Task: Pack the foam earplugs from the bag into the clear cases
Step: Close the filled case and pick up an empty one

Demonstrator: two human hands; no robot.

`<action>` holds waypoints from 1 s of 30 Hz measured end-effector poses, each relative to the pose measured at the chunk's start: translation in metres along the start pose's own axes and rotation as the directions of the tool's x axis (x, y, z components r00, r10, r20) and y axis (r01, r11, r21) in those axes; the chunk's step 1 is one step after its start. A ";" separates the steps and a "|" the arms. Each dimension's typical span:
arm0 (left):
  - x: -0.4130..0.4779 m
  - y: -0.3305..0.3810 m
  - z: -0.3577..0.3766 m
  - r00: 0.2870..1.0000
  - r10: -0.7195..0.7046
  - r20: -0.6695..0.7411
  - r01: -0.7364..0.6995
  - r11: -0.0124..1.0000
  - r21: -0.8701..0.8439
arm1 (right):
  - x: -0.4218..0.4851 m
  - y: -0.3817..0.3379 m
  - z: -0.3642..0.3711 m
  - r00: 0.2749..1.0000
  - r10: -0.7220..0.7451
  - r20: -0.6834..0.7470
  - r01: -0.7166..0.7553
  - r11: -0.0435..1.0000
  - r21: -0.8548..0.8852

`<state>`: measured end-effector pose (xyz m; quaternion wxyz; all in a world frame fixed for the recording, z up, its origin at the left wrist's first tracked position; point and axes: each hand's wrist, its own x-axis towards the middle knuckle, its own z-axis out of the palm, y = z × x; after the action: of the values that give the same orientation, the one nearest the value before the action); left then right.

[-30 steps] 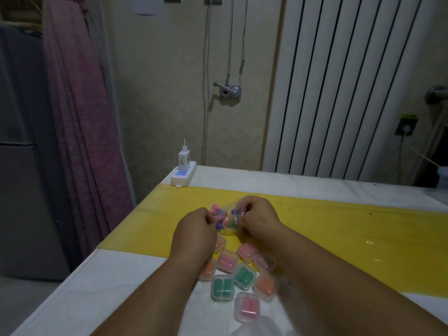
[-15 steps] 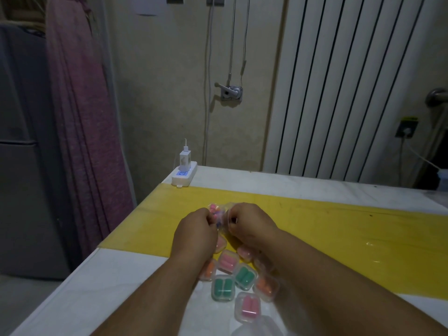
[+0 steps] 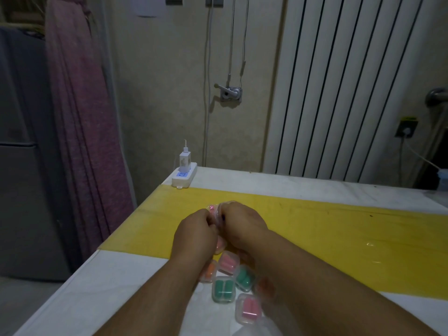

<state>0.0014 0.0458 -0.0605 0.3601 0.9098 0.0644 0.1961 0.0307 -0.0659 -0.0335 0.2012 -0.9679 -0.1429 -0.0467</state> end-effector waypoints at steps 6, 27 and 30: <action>0.000 0.000 0.001 1.000 -0.005 0.005 0.005 1.000 0.006 | 0.006 0.005 0.007 0.998 0.058 0.033 -0.058 0.998 -0.006; -0.008 0.016 -0.008 0.982 0.119 -0.145 -0.109 0.991 0.079 | -0.053 0.042 -0.051 0.942 0.289 -0.172 -0.137 0.795 0.590; -0.017 0.028 -0.013 0.967 0.227 -0.119 -0.241 0.963 -0.119 | -0.071 0.039 -0.056 0.946 0.299 -0.125 -0.135 0.714 0.687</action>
<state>-0.0202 0.0287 -0.0378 0.3900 0.8737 -0.0381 0.2884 -0.0273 -0.1409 -0.0079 0.5544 -0.8285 -0.0107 -0.0781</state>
